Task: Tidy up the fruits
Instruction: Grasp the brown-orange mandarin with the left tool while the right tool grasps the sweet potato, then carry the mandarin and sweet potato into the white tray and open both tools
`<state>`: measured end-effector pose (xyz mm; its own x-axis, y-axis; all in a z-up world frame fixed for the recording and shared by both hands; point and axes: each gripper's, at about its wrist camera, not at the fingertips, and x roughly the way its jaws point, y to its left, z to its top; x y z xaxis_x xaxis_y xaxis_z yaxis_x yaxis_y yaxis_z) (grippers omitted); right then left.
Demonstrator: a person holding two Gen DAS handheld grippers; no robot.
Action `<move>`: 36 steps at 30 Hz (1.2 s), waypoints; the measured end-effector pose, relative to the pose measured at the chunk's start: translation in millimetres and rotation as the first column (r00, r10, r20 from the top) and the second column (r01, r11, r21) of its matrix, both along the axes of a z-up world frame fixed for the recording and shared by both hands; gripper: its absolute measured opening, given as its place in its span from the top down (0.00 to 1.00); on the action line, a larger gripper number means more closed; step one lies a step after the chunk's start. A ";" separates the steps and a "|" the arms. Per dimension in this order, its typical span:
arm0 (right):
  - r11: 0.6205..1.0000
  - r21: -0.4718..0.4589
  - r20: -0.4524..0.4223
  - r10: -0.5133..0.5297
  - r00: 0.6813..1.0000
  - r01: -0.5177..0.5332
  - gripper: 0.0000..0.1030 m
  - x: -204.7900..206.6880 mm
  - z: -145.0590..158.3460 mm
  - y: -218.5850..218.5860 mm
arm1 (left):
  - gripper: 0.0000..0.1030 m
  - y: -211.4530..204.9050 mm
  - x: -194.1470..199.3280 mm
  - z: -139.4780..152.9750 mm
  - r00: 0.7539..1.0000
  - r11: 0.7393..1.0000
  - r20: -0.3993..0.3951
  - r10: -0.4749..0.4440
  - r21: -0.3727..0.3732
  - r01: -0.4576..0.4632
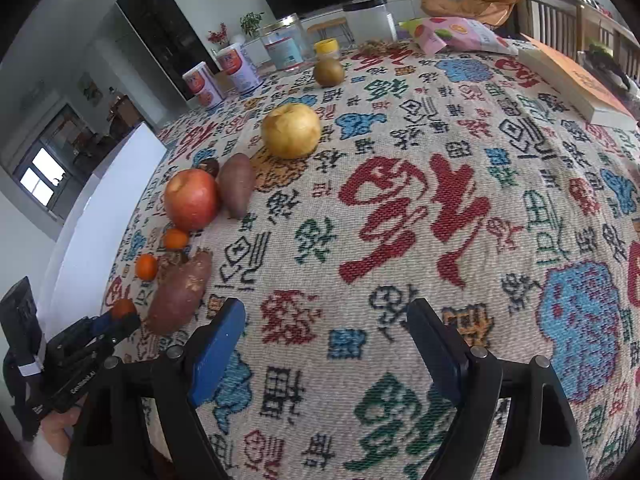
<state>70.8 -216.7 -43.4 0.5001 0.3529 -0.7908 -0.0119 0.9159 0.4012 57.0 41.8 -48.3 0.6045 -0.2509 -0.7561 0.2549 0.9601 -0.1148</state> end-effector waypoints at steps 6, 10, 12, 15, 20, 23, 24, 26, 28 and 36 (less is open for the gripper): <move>0.988 -0.042 -0.127 0.142 0.982 -0.149 0.28 54.3 -7.7 115.0 | 0.71 29.1 -22.6 24.5 0.998 0.998 0.037 0.058 -0.018 -0.058; 0.981 -0.110 -0.244 0.127 0.961 -0.157 0.46 70.4 -32.5 136.5 | 0.71 48.7 -35.5 36.0 0.994 0.996 0.058 0.090 -0.033 -0.088; 0.985 -0.069 -0.260 0.134 0.956 -0.157 0.52 72.0 -34.4 130.6 | 0.71 55.9 -39.1 42.2 0.994 0.994 0.059 0.098 -0.047 -0.095; 0.992 0.109 -0.303 0.099 0.948 -0.069 0.52 65.2 -41.6 98.4 | 0.71 70.6 -44.9 58.5 0.991 0.990 0.067 0.114 -0.087 -0.108; 0.855 0.501 -0.354 0.061 0.933 0.135 0.52 37.4 -55.0 36.7 | 0.71 111.6 -46.8 89.7 0.980 0.973 0.078 0.183 -0.160 -0.169; 0.803 0.581 -0.318 0.074 0.945 0.133 0.52 30.8 -40.4 36.4 | 0.71 145.9 -40.8 107.1 0.965 0.960 0.090 0.247 -0.160 -0.231; 0.803 0.586 -0.292 0.091 0.952 0.103 0.52 32.2 -28.9 44.1 | 0.71 158.2 -37.9 111.1 0.955 0.955 0.101 0.280 -0.132 -0.266; 0.817 0.576 -0.216 0.155 0.964 -0.003 0.52 38.8 0.2 76.6 | 0.71 181.0 -31.1 113.3 0.937 0.941 0.105 0.334 -0.085 -0.326; 0.829 0.542 -0.123 0.243 0.962 -0.140 0.52 45.7 33.9 122.8 | 0.71 205.4 -23.5 107.6 0.920 0.923 0.079 0.385 -0.051 -0.382; 0.788 0.170 0.135 0.577 0.806 -0.592 0.52 44.9 96.7 356.8 | 0.71 269.6 -8.5 60.8 0.853 0.855 -0.051 0.519 0.030 -0.518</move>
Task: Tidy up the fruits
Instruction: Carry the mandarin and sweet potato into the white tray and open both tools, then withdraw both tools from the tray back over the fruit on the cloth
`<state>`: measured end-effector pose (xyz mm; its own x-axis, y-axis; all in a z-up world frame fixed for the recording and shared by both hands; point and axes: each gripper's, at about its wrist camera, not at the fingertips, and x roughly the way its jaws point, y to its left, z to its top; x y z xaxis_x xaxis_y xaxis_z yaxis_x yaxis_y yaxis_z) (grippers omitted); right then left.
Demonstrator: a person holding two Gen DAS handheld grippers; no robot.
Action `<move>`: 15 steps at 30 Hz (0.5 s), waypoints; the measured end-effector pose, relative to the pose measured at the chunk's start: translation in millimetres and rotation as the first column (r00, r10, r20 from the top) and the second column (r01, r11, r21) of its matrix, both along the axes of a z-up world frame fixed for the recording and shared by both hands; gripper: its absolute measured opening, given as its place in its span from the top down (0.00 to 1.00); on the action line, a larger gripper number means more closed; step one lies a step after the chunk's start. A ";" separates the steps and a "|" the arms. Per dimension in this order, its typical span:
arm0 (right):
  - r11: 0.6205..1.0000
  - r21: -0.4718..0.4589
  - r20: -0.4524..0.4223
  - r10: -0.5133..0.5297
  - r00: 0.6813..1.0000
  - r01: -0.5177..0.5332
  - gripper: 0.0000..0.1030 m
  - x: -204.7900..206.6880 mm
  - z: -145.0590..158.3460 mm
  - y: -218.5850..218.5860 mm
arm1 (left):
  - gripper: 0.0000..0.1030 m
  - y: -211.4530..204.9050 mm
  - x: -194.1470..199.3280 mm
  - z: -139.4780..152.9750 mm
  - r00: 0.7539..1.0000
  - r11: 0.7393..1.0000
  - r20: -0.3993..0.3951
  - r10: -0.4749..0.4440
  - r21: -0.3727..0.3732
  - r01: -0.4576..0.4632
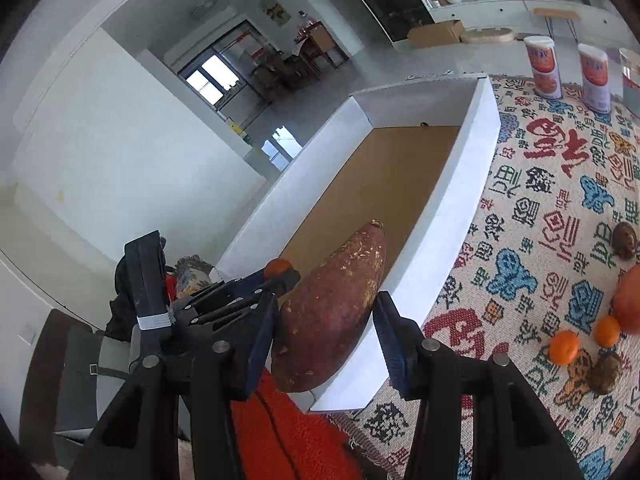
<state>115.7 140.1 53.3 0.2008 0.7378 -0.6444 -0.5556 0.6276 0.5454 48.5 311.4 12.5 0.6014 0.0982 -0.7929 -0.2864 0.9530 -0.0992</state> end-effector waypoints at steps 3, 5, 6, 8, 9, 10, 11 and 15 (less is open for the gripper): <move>0.996 -0.088 0.002 0.020 1.000 -0.020 0.52 11.3 -25.3 52.4 | 0.71 13.1 -3.6 -8.2 0.999 0.999 -0.017 0.039 -0.010 -0.039; 0.987 -0.162 0.020 0.025 0.999 -0.021 0.52 20.3 -44.5 75.1 | 0.70 16.9 -5.3 -11.1 0.999 0.999 -0.017 0.051 -0.015 -0.051; 0.982 -0.187 0.022 0.026 0.999 -0.022 0.52 21.2 -51.3 81.8 | 0.70 16.7 -7.1 -12.2 0.998 0.998 -0.018 0.057 -0.011 -0.057; 0.975 -0.222 0.016 0.027 1.000 -0.023 0.52 24.1 -64.9 88.8 | 0.66 17.5 -8.7 -15.3 0.997 0.998 -0.020 0.068 0.006 -0.068; 0.973 -0.230 0.015 0.027 1.000 -0.023 0.51 23.4 -67.9 89.7 | 0.60 18.2 -9.5 -16.6 0.997 0.997 -0.021 0.073 0.013 -0.072; 0.975 -0.220 0.039 0.021 0.999 -0.011 0.51 22.9 -66.8 87.5 | 0.48 17.9 -10.3 -17.3 0.997 0.997 -0.018 0.080 0.021 -0.080; 0.979 -0.203 0.047 0.013 0.999 -0.003 0.49 22.9 -64.6 84.0 | 0.42 17.8 -11.4 -17.0 0.996 0.995 -0.013 0.091 0.032 -0.091; 0.991 -0.123 0.064 -0.053 0.997 0.061 0.25 16.8 -40.8 50.6 | 0.18 5.3 -21.1 -6.2 0.994 0.993 0.047 0.099 0.054 -0.102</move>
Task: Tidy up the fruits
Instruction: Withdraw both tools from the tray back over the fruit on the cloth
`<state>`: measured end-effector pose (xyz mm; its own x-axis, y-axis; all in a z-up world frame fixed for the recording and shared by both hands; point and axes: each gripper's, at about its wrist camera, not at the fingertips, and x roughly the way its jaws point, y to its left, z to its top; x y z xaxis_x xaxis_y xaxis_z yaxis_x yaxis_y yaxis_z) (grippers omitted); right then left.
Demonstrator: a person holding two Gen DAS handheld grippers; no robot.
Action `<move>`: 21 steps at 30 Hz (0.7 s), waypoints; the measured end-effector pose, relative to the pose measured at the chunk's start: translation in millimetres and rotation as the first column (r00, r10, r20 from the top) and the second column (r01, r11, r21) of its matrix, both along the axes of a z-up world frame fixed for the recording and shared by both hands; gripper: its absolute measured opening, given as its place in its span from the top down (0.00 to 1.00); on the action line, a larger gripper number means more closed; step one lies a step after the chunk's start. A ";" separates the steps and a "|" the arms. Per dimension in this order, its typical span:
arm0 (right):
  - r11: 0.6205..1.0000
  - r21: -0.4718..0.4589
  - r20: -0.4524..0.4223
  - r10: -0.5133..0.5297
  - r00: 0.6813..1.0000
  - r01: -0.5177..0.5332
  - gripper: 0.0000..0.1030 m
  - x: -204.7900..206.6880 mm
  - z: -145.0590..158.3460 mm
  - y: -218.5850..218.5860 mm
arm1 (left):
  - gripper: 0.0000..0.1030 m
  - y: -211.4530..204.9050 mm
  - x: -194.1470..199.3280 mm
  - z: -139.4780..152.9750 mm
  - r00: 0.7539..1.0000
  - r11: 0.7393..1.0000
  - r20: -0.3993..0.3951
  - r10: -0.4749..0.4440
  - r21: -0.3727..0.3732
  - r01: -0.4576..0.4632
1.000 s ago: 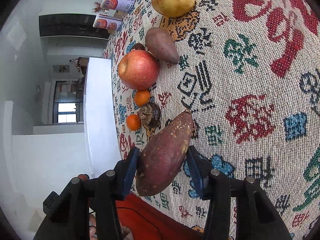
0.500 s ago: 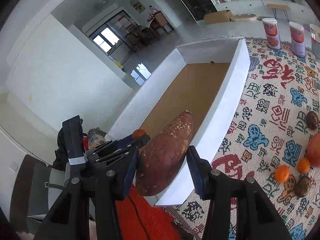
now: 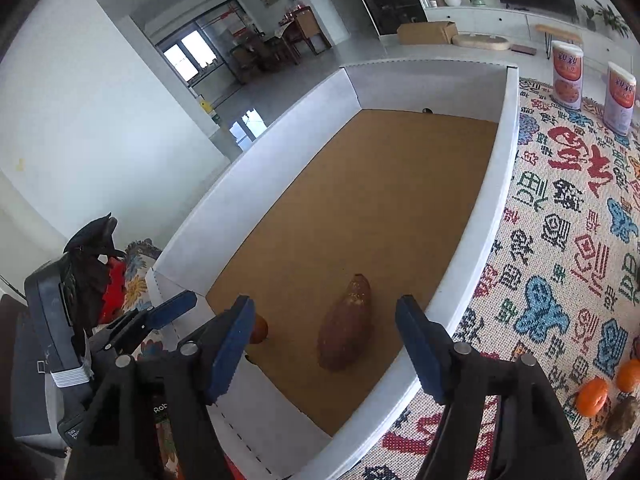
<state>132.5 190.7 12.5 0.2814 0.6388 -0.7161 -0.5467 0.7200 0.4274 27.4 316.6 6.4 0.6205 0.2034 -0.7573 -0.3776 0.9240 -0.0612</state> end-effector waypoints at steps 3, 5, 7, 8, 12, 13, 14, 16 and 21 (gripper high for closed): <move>0.999 0.028 0.063 -0.042 0.997 0.041 0.15 -8.2 17.3 -43.8 | 0.16 -27.8 -4.9 12.6 0.997 0.999 0.055 -0.053 -0.009 0.054; 0.997 0.002 0.129 -0.082 0.988 0.083 0.04 -17.9 21.9 -80.7 | 0.15 -56.7 -10.4 22.2 0.988 0.992 0.093 -0.120 -0.018 0.122; 0.989 -0.047 0.203 -0.130 0.971 0.142 0.03 -29.5 20.7 -123.7 | 0.14 -92.7 -11.1 29.0 0.970 0.975 0.118 -0.213 -0.034 0.219; 0.981 -0.081 0.242 -0.153 0.958 0.177 0.03 -36.3 16.7 -146.6 | 0.13 -115.7 -11.3 32.3 0.953 0.958 0.127 -0.276 -0.038 0.283; 0.905 -0.228 0.352 -0.266 0.897 0.358 0.02 -50.0 -16.1 -255.0 | 0.05 -202.8 -7.3 20.8 0.871 0.869 0.092 -0.483 -0.076 0.489; 0.877 -0.265 0.363 -0.295 0.884 0.401 0.02 -51.7 -26.7 -282.0 | 0.05 -222.2 -2.3 9.4 0.851 0.843 0.066 -0.521 -0.117 0.525; 0.845 -0.303 0.372 -0.321 0.871 0.441 0.02 -52.7 -38.0 -305.8 | 0.05 -239.2 4.0 -4.7 0.837 0.825 0.029 -0.547 -0.155 0.544; 0.757 -0.370 0.394 -0.397 0.829 0.539 0.02 -54.6 -55.7 -356.8 | 0.06 -264.2 16.1 -33.9 0.826 0.819 -0.043 -0.562 -0.172 0.548; 0.635 -0.384 0.362 -0.565 0.742 0.671 0.02 -53.5 -72.7 -443.0 | 0.06 -274.3 49.2 -86.3 0.821 0.837 -0.164 -0.548 -0.091 0.540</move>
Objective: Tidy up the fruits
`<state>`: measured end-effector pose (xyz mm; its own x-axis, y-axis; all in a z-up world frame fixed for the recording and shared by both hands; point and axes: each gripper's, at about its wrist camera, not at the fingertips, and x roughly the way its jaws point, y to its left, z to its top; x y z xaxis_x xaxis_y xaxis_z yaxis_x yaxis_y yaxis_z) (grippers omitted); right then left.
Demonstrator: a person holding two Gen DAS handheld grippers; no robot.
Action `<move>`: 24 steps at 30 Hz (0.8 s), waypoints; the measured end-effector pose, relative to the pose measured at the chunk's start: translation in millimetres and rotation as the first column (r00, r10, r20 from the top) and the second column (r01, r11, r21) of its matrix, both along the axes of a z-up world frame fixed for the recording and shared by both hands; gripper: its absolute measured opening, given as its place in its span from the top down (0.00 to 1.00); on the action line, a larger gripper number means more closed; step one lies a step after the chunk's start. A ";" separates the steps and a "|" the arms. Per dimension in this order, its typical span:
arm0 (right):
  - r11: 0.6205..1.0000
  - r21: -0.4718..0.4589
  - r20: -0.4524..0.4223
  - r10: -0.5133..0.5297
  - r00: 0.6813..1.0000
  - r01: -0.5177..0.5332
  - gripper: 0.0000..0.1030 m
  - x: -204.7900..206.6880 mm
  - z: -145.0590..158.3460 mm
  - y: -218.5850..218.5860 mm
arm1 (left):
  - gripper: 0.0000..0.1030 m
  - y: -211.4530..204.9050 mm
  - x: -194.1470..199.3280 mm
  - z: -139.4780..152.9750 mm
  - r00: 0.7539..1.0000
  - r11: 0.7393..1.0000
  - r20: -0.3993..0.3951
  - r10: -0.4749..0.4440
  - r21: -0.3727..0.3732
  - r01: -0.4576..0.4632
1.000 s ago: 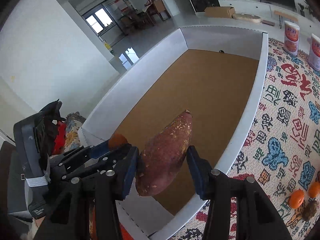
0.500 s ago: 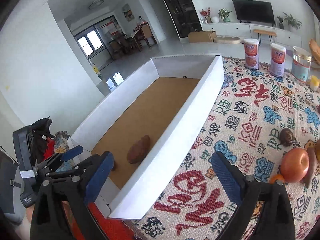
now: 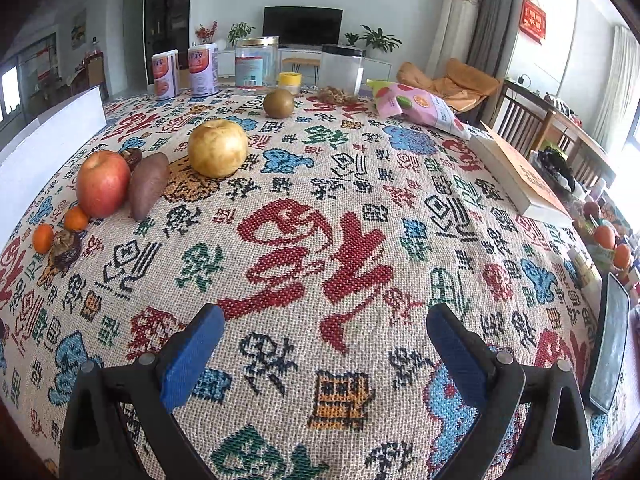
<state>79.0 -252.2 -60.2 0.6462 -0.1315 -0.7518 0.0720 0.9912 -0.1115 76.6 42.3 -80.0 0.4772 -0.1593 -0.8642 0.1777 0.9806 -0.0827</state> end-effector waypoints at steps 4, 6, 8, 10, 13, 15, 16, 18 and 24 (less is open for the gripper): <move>1.000 -0.008 0.012 -0.018 1.000 0.018 0.02 4.5 1.1 -17.3 | 0.00 6.0 18.3 -4.7 0.994 0.997 0.086 -0.061 0.053 0.056; 0.999 -0.036 0.004 -0.005 1.000 0.005 0.02 7.0 -2.4 -15.6 | 0.00 7.7 33.3 -5.5 0.992 0.996 0.099 -0.081 0.057 0.076; 0.998 -0.070 -0.014 0.001 1.000 -0.002 0.02 9.2 -9.2 -12.8 | 0.00 4.8 49.4 -5.9 0.985 0.990 0.115 -0.132 0.060 0.126; 0.996 -0.085 -0.038 0.008 0.999 -0.011 0.02 9.6 -18.2 -8.9 | 0.00 1.2 65.4 -5.8 0.975 0.982 0.120 -0.186 0.056 0.180; 0.998 -0.062 -0.057 -0.002 0.998 -0.002 0.00 12.9 -21.2 -12.9 | 0.00 -3.3 89.9 -6.4 0.966 0.973 0.121 -0.228 0.052 0.224; 1.000 -0.019 -0.070 -0.002 0.998 0.000 0.00 14.3 -23.5 -18.5 | 0.00 -4.9 104.3 -6.6 0.966 0.973 0.119 -0.230 0.051 0.225; 1.000 0.009 -0.076 -0.001 0.997 0.002 0.00 14.7 -24.4 -21.9 | 0.00 -5.1 110.8 -6.4 0.961 0.968 0.119 -0.249 0.043 0.245; 0.997 0.076 -0.092 -0.006 0.996 0.013 0.00 16.7 -26.8 -30.0 | 0.00 -5.3 116.6 -5.9 0.955 0.962 0.118 -0.272 0.042 0.269; 0.995 0.098 -0.096 -0.011 0.995 0.020 0.00 17.4 -28.4 -32.2 | 0.00 -6.5 114.7 -6.5 0.954 0.962 0.120 -0.274 0.048 0.270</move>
